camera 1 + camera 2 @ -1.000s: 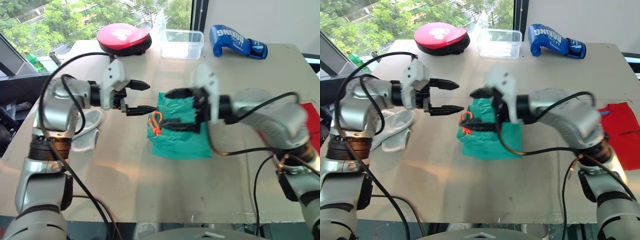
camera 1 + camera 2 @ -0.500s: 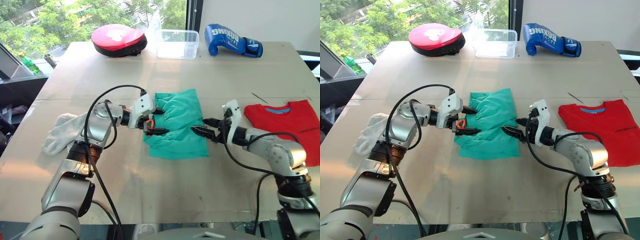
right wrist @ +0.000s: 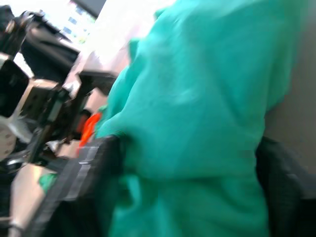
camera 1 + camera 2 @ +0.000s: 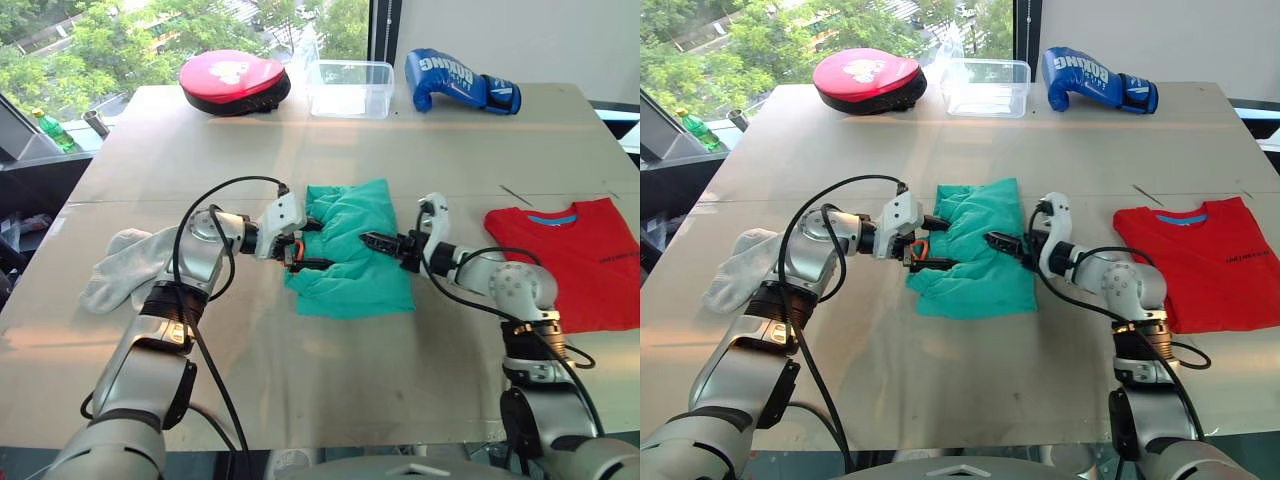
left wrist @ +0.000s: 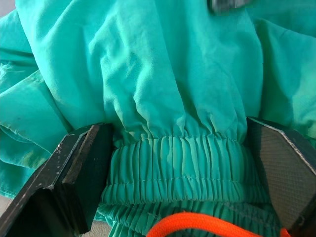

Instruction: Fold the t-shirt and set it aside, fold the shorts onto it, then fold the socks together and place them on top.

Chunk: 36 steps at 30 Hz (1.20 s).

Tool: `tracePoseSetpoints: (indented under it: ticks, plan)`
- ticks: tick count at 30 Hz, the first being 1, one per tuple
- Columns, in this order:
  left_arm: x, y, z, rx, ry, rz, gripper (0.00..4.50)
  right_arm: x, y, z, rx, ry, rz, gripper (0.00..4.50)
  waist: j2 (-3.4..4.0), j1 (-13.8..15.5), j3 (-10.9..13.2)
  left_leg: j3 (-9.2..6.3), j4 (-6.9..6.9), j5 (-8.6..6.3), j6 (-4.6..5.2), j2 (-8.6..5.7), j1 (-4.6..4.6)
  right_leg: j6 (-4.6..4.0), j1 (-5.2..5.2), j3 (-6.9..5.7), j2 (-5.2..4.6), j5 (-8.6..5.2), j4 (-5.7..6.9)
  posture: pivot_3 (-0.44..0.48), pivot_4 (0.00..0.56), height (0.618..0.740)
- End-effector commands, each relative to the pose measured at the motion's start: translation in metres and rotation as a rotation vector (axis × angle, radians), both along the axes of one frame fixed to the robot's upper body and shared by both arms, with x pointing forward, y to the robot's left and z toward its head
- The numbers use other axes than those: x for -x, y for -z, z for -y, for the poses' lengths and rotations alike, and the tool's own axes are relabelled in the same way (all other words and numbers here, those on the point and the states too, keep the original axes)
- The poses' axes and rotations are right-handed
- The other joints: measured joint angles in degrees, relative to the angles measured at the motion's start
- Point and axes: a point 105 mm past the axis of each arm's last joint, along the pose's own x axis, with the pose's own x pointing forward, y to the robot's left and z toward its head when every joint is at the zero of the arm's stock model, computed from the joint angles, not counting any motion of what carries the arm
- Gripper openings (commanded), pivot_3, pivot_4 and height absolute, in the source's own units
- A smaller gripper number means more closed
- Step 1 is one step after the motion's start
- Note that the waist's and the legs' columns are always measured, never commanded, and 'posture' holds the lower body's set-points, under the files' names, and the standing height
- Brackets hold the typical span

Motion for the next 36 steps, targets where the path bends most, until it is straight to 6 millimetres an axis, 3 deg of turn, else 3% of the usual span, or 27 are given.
tracePoseSetpoints:
  ticks: [1,5,8,15,22,25,30,36]
  plan:
    - [0.001,-0.006,-0.004,0.043,-0.019,0.017,4.50,0.003,-0.023,0.001,-0.016,-0.026,0.077,1.89,0.00,0.0,0.0,0.00,0.00,0.00,0.00,0.00,-0.01,0.00,0.00,0.00,-0.01,0.00,-0.02,0.000,0.150,0.731]
    - [0.007,-0.021,0.001,0.109,0.004,0.030,4.50,0.013,-0.043,0.018,0.009,-0.031,0.133,0.05,0.01,0.0,0.0,0.00,0.00,0.00,0.00,-0.01,-0.02,0.00,-0.02,0.00,-0.02,0.00,-0.01,0.000,0.150,0.731]
    - [0.017,-0.040,0.013,0.149,0.059,0.052,4.50,0.025,-0.063,0.042,0.027,-0.014,0.186,0.05,0.02,0.4,0.0,-0.01,0.00,0.00,0.00,-0.01,-0.05,0.00,-0.02,-0.01,-0.02,0.00,-0.02,0.000,0.150,0.731]
    - [0.049,-0.093,0.047,0.263,0.210,0.122,4.50,0.057,-0.110,0.145,0.224,0.100,0.234,0.05,0.19,1.6,0.1,0.00,0.02,-0.01,0.01,-0.06,-0.09,0.01,0.01,-0.01,-0.08,0.00,-0.09,0.000,0.150,0.731]
    - [0.072,-0.117,0.062,0.279,0.309,0.144,4.50,0.091,-0.136,0.238,0.452,0.300,0.133,0.05,0.24,1.2,0.2,0.09,-0.02,-0.01,0.02,-0.05,0.01,0.02,0.10,0.05,-0.06,-0.01,-0.18,0.000,0.150,0.731]
    - [0.078,-0.121,0.066,0.288,0.336,0.139,4.50,0.101,-0.139,0.267,0.495,0.351,0.084,0.05,0.26,1.2,0.2,0.14,-0.01,-0.01,0.02,-0.05,0.01,0.03,0.09,0.08,-0.06,-0.02,-0.18,0.000,0.150,0.731]
    - [0.082,-0.120,0.071,0.284,0.357,0.137,4.50,0.100,-0.122,0.318,0.574,0.422,0.058,0.05,0.25,1.3,0.1,0.19,0.06,-0.01,0.01,-0.05,-0.01,0.06,0.11,0.11,-0.06,-0.02,-0.28,0.000,0.150,0.731]
    - [0.083,-0.123,0.070,0.280,0.354,0.141,4.50,0.087,-0.113,0.344,0.582,0.476,0.085,0.05,0.34,1.0,0.2,0.25,0.05,-0.01,0.01,-0.05,0.01,0.06,0.11,0.17,-0.06,-0.02,-0.31,0.000,0.150,0.731]
